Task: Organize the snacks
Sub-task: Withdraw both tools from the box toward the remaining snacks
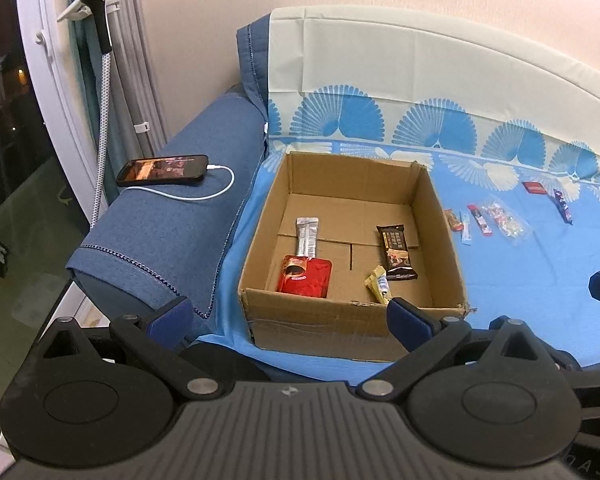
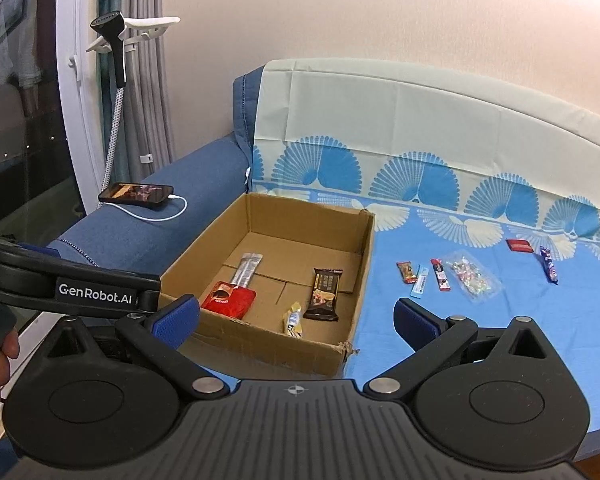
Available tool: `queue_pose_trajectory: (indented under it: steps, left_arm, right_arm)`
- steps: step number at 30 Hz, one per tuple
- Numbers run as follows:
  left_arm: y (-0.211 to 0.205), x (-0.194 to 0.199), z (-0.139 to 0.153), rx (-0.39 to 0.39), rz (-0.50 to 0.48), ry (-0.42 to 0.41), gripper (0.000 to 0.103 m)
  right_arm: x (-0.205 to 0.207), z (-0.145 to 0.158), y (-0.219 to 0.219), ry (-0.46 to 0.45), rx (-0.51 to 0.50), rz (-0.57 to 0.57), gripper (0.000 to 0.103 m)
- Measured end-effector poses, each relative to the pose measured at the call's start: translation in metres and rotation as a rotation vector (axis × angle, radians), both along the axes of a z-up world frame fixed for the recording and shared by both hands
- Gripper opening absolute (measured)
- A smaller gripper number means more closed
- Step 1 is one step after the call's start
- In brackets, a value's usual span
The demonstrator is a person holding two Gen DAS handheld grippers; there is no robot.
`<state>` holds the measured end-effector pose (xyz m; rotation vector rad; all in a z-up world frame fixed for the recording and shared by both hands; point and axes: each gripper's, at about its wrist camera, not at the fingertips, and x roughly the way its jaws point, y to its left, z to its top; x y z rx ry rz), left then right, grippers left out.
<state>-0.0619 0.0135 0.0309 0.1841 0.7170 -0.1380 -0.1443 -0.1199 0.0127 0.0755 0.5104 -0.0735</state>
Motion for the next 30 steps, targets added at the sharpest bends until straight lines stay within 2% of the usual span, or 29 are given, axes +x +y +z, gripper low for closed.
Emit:
queue_pose_trajectory:
  steps: [15, 19, 23, 27, 30]
  left_arm:
    - [-0.023, 0.021, -0.013, 0.073, -0.013, 0.043, 0.103]
    - [-0.034, 0.033, -0.019, 0.094, -0.031, 0.078, 0.103]
    - [-0.05, 0.05, -0.024, 0.097, -0.045, 0.137, 0.103]
    - [-0.079, 0.069, -0.022, 0.114, -0.077, 0.144, 0.103]
    - [-0.109, 0.087, -0.022, 0.105, -0.121, 0.181, 0.103]
  right_arm:
    - [0.018, -0.014, -0.013, 0.049, 0.041, 0.0, 0.103]
    - [0.024, -0.021, -0.024, 0.063, 0.065, -0.008, 0.103]
    - [0.03, -0.029, -0.043, 0.07, 0.101, -0.031, 0.103]
    - [0.035, -0.039, -0.075, 0.077, 0.144, -0.106, 0.103]
    - [0.037, -0.048, -0.105, 0.087, 0.137, -0.172, 0.103]
